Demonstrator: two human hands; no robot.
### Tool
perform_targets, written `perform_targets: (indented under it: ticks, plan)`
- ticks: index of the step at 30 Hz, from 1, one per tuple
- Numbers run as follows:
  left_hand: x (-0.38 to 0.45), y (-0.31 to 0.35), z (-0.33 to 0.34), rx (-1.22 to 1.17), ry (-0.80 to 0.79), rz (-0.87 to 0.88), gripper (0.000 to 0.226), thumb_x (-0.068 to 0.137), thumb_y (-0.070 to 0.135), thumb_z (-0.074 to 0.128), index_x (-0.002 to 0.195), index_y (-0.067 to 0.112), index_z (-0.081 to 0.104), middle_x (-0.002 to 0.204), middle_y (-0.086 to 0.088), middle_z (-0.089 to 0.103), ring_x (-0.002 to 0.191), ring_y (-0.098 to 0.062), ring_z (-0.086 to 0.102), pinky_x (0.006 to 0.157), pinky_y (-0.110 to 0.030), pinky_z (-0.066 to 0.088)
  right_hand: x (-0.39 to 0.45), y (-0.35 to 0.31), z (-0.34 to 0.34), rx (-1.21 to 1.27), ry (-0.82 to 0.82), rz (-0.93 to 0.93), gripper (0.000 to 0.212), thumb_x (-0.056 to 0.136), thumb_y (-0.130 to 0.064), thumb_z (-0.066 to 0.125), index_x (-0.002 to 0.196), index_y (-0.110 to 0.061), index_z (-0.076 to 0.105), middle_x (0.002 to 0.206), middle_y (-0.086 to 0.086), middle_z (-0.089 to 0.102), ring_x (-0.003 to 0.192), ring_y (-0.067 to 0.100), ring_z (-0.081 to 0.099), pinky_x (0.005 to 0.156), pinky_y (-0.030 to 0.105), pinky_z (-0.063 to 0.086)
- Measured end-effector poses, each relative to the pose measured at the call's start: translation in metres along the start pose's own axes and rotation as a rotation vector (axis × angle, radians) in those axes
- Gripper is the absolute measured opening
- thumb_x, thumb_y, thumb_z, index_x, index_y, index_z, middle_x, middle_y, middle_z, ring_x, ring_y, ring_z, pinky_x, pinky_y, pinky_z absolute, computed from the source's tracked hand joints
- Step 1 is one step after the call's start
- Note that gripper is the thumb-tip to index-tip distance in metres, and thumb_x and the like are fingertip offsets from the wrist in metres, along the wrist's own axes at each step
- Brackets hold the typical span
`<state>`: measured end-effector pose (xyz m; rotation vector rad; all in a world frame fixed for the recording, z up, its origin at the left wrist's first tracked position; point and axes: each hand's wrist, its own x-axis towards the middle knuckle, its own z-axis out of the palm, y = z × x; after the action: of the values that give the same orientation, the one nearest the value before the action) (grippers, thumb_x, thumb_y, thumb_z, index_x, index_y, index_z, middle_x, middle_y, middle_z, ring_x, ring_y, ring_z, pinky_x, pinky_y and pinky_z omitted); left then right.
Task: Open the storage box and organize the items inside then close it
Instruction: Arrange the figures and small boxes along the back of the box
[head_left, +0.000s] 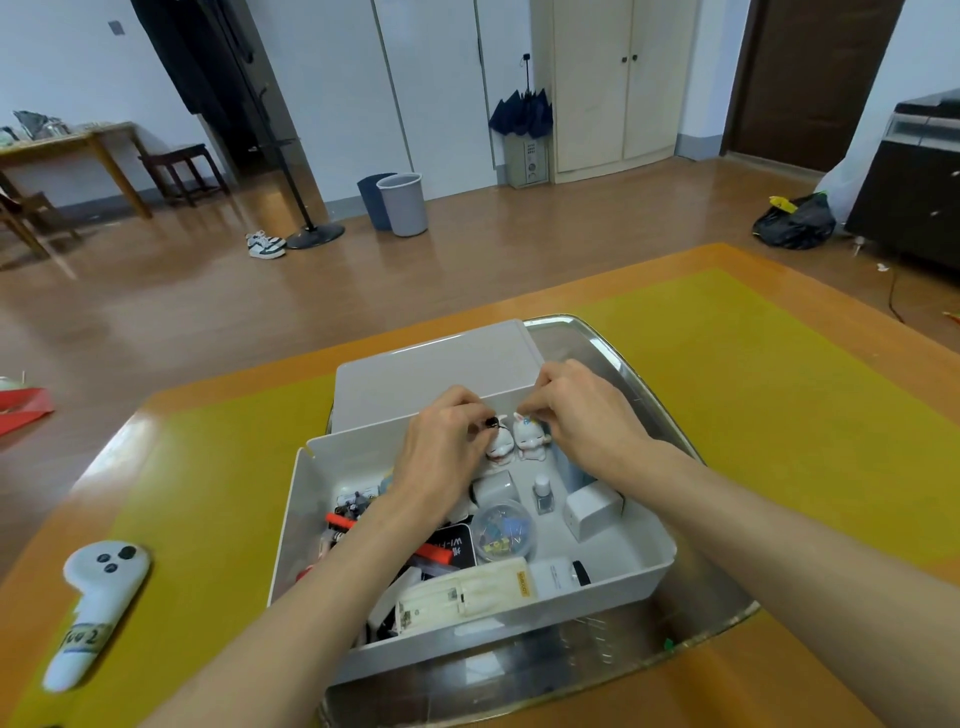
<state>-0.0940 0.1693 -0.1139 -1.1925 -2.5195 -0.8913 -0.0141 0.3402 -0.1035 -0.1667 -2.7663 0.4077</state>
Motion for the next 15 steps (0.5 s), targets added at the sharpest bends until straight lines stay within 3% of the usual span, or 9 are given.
perform_targets:
  ticks: [4,9,15]
  plan:
    - [0.0,-0.003,-0.002,0.005,-0.02,-0.001,0.013,0.086,0.011,0.074,0.099,0.012,0.077,0.096,0.003,0.067,0.079,-0.018,0.065,0.076,-0.041,0.055,-0.002,-0.001,0.002,-0.031,0.014,-0.001,0.033,0.094,-0.005,0.06,0.113,-0.026,0.076,0.106,0.0,0.064,0.102,0.024,0.054,0.072,0.04,0.051]
    - [-0.007,-0.011,-0.025,0.055,-0.053,0.005,0.016,0.088,0.014,0.07,0.103,0.015,0.076,0.102,0.003,0.07,0.085,-0.015,0.066,0.08,-0.039,0.054,-0.004,-0.002,0.001,0.006,0.034,0.024,0.025,0.094,-0.011,0.053,0.103,-0.017,0.076,0.101,0.001,0.067,0.099,0.024,0.055,0.078,0.042,0.052]
    - [-0.035,-0.05,-0.075,0.259,-0.321,-0.105,0.018,0.085,0.024,0.07,0.102,0.021,0.075,0.101,0.004,0.073,0.097,-0.017,0.066,0.082,-0.034,0.051,-0.008,-0.013,-0.01,0.117,0.122,-0.086,0.024,0.095,-0.016,0.058,0.11,-0.022,0.075,0.104,-0.009,0.069,0.097,0.012,0.054,0.079,0.038,0.051]
